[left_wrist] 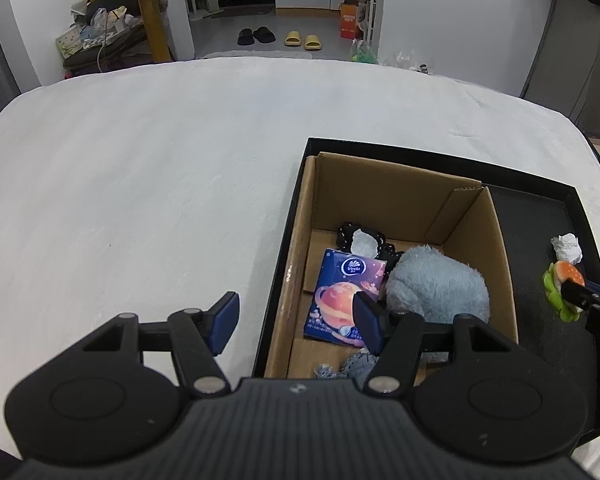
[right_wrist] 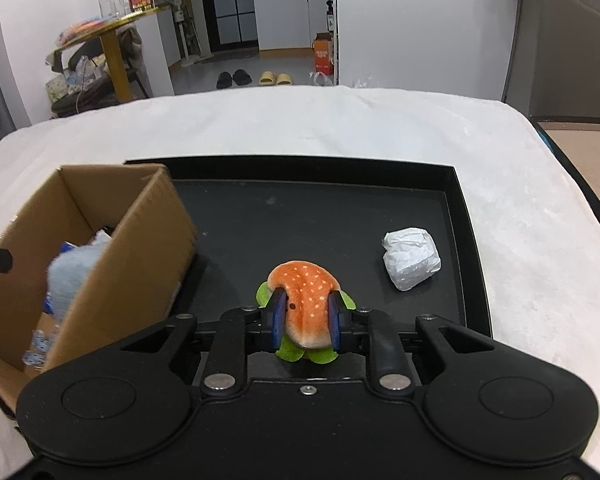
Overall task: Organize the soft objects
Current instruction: 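Lift the burger plush with the right tool and drop it into the box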
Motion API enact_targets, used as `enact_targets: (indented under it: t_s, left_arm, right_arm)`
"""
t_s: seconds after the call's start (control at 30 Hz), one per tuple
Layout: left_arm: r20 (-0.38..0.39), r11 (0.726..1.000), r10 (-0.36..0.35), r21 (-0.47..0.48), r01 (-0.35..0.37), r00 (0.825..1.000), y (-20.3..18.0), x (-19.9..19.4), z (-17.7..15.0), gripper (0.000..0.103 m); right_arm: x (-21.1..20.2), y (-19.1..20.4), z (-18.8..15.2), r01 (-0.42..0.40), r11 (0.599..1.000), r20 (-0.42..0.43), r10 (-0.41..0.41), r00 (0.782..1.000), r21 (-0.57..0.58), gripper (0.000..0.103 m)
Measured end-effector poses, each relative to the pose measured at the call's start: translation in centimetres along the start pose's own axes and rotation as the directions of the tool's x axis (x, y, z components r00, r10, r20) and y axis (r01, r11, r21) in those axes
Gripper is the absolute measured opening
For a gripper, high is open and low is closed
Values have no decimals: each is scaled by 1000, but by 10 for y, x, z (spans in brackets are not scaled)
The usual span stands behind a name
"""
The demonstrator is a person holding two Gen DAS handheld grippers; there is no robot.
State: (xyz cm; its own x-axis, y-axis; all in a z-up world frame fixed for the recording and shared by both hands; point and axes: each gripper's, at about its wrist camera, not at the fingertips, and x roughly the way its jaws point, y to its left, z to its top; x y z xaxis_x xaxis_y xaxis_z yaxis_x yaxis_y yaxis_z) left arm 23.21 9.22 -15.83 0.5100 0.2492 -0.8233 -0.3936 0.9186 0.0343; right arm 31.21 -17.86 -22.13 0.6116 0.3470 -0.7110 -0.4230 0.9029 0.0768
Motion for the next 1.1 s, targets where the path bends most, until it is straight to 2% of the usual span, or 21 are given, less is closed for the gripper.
enact_targets:
  t_s: [0.3,0.73,1.1]
  left_arm:
    - [17,1000,6,-1,-6,1000,6,-12,-1,61]
    - [23,998,-62,-24,63,998,19,-16,-2,61]
    - [4,992,-111,-57,111,994,32,-4,-4,57]
  right_arm:
    - [-18,9,10,-52,999,45,52,998,10,21]
    - [-35,34,32,-111,994,93,112,989,-14,21]
    - [-36,66,48,-136,989,107,142,984,-62,21]
